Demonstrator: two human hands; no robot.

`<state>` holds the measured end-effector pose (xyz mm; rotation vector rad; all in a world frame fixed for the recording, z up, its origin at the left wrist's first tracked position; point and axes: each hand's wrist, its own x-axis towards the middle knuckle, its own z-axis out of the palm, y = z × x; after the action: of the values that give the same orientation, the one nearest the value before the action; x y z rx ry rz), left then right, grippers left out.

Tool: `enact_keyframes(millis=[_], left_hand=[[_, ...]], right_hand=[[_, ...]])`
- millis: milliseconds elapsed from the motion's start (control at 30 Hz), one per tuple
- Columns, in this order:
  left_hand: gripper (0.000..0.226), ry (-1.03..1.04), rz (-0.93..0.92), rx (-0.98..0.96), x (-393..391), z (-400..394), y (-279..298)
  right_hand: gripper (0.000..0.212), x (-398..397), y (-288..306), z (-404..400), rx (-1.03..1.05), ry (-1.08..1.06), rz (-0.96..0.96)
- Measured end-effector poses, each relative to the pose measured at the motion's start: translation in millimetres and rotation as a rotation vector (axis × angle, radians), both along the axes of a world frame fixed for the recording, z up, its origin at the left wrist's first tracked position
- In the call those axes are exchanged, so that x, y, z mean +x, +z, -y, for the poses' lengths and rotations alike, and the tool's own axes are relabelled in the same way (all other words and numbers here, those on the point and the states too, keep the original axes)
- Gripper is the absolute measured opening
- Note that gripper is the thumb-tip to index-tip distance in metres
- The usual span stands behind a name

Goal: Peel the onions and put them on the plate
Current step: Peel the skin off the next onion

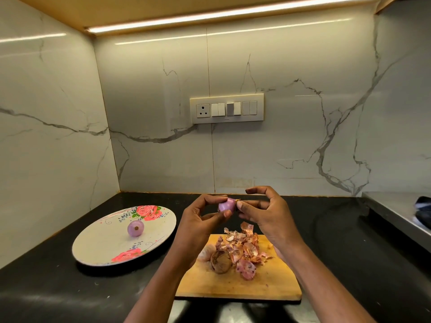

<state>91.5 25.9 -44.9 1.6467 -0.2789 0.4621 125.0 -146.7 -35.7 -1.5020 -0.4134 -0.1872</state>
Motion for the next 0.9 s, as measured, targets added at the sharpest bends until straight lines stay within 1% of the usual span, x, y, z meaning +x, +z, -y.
enact_keyframes(millis=[133,267,567,767,900], left_hand=[[0.027,0.022,0.032,0.043,2,0,-2],[0.024,0.029,0.047,0.082,3,1,-4],[0.025,0.102,0.113,0.089,4,9,-9],[0.026,0.076,0.105,0.001,2,14,-9],[0.027,0.011,0.068,-0.105,0,17,-8]], right_hand=[[0.048,0,1,5,-0.003,0.058,-0.048],[0.050,0,0,6,0.010,0.084,-0.079],[0.046,-1,-5,-5,0.152,0.030,-0.108],[0.050,1,-7,-12,0.187,-0.004,-0.097],[0.053,1,-7,-15,0.192,-0.025,-0.076]])
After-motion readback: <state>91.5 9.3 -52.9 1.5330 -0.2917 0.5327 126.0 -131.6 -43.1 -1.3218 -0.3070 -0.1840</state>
